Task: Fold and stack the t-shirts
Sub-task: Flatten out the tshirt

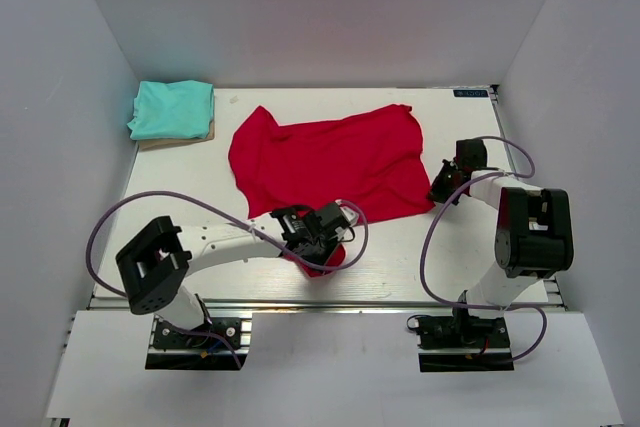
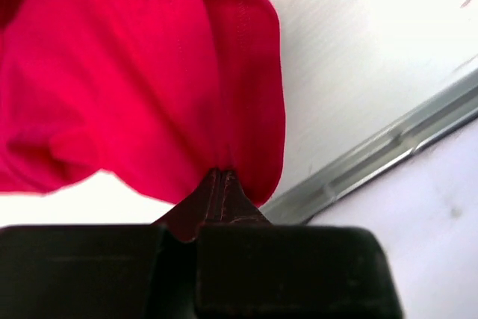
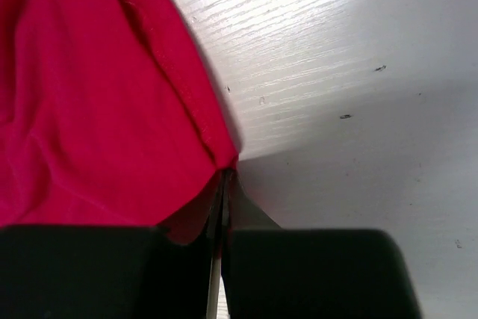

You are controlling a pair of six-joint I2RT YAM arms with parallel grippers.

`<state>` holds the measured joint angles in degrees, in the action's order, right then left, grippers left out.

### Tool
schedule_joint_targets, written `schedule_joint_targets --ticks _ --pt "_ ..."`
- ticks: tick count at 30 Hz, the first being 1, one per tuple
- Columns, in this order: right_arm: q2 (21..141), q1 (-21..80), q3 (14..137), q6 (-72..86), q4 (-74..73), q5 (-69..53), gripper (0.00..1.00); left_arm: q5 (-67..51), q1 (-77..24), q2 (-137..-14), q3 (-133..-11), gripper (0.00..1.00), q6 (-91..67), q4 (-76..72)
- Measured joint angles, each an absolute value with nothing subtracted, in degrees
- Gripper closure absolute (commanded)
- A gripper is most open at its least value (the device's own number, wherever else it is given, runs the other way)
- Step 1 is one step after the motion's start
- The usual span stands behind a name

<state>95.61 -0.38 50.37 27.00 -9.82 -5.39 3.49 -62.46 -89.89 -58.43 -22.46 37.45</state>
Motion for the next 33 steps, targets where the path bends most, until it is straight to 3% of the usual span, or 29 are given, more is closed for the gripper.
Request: schedule_joint_targets --ticks 16,23,24,27,29,33 --pt "92.3 -0.3 53.4 27.4 -14.3 2.9 1.00 8.6 -62.4 -67.6 -58.8 1.00 -28.2 58.4" --pt "87.6 0.6 54.3 23.6 -16.0 -1.5 1.00 11.9 -62.4 -59.7 -59.2 1.00 -30.7 58.1" --pt "85.7 1.3 53.7 23.1 -16.0 -2.1 0.91 12.0 -62.4 -59.3 -59.2 1.00 -30.8 57.7" --pt "78.3 3.7 50.5 21.1 -17.1 -3.4 0.82 12.1 -62.4 -59.7 -59.2 1.00 -31.1 57.2" --pt "72.9 5.7 48.1 20.1 -18.7 -3.9 0.70 12.2 -62.4 -60.6 -59.0 1.00 -31.1 56.6" --pt "65.6 9.7 42.7 20.1 -21.9 -3.8 0.32 12.0 -62.4 -62.2 -58.8 1.00 -30.8 55.3"
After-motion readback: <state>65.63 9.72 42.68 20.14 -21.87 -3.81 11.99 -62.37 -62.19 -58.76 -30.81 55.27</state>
